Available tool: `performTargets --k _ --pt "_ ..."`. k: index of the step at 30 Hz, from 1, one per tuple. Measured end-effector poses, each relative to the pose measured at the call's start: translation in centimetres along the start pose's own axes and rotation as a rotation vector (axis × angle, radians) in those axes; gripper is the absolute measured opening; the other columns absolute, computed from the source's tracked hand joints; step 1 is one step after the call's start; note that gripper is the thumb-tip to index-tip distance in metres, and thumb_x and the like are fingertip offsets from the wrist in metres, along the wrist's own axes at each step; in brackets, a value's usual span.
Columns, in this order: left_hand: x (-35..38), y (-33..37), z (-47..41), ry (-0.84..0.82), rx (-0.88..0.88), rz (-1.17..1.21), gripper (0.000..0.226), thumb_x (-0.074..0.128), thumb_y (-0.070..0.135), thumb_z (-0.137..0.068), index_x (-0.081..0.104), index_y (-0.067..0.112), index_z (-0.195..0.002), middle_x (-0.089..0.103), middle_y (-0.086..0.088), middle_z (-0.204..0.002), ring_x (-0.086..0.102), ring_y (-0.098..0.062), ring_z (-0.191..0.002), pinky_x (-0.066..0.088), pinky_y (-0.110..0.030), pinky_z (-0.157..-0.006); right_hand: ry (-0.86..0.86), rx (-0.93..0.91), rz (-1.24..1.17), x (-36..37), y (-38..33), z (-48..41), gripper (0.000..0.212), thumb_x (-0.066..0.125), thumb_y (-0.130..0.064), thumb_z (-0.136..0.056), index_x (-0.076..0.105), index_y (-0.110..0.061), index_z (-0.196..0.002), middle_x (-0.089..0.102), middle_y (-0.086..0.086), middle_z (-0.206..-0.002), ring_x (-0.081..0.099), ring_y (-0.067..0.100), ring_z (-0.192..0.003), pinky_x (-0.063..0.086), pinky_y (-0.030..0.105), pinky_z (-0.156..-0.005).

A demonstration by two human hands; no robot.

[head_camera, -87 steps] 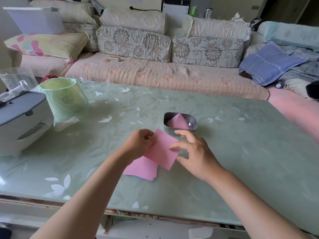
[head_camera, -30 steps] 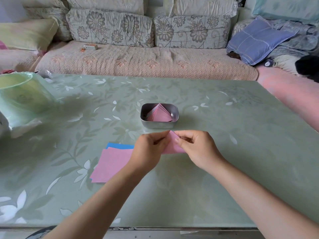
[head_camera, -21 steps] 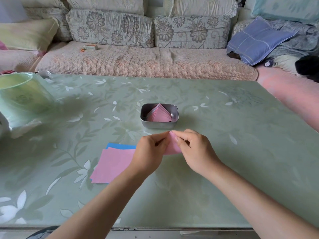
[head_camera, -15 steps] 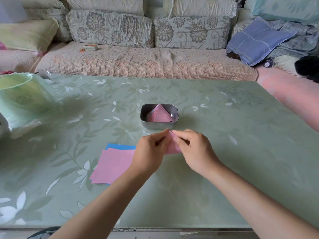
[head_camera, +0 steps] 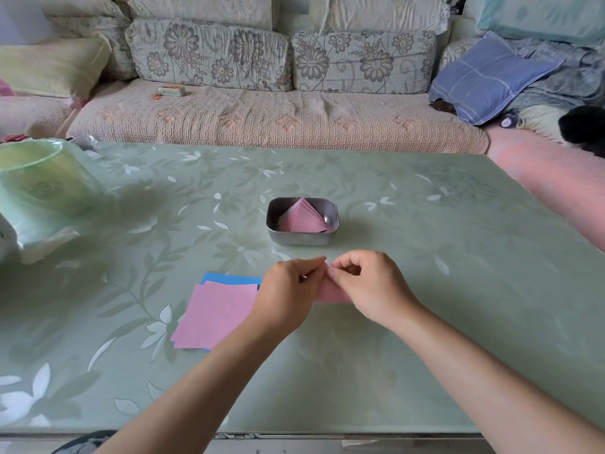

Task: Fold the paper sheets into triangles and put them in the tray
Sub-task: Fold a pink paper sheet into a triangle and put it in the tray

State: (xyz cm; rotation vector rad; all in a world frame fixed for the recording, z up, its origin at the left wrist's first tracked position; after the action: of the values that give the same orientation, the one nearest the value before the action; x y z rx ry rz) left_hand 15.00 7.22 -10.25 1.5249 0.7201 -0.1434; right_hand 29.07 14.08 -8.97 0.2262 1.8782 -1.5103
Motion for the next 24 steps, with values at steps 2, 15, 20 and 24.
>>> performTargets --k 2,15,20,24 --pt "-0.2 0.0 -0.1 -0.053 0.017 -0.091 0.022 0.055 0.032 -0.096 0.067 0.025 -0.08 0.059 -0.005 -0.068 0.037 -0.012 -0.06 0.036 -0.026 -0.057 -0.072 0.069 0.015 0.2 0.4 -0.1 0.016 0.07 -0.041 -0.088 0.074 -0.032 -0.076 0.071 -0.015 -0.073 0.067 0.01 -0.077 0.055 0.031 -0.074" --pt "-2.4 0.5 0.5 -0.189 0.204 -0.442 0.017 0.059 0.031 -0.092 0.066 0.033 -0.107 0.056 0.015 -0.102 0.052 -0.004 -0.09 0.042 -0.021 -0.077 -0.13 0.064 0.391 1.2 0.0 -0.3 0.019 0.06 -0.046 -0.091 0.07 -0.033 -0.08 0.072 -0.014 -0.089 0.064 0.018 -0.093 0.044 0.038 -0.095" --pt "-1.5 0.9 1.1 -0.292 0.3 -0.515 0.025 0.053 0.032 -0.096 0.07 0.035 -0.114 0.06 0.012 -0.11 0.05 -0.014 -0.104 0.045 -0.032 -0.089 -0.081 0.022 0.464 1.7 0.4 -0.6 0.031 0.057 -0.054 -0.089 0.062 -0.032 -0.068 0.069 -0.013 -0.079 0.061 0.017 -0.09 0.038 0.038 -0.092" --pt "-1.6 0.8 1.1 -0.321 0.298 -0.575 0.026 0.051 0.042 -0.096 0.071 0.036 -0.111 0.059 0.019 -0.115 0.048 -0.011 -0.105 0.048 -0.036 -0.088 -0.055 -0.008 0.527 1.9 0.2 -0.6 0.03 0.058 -0.056 -0.087 0.06 -0.032 -0.07 0.067 -0.013 -0.079 0.062 0.016 -0.09 0.035 0.039 -0.089"
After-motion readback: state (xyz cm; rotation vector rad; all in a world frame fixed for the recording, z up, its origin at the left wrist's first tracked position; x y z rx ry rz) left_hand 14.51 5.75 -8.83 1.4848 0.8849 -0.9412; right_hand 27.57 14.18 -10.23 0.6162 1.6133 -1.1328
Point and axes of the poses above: each hand's wrist, its own z-axis away from the middle knuckle, its own x-axis out of the palm, y = z × x, the point moved 4 cm from there along -z, towards the middle knuckle
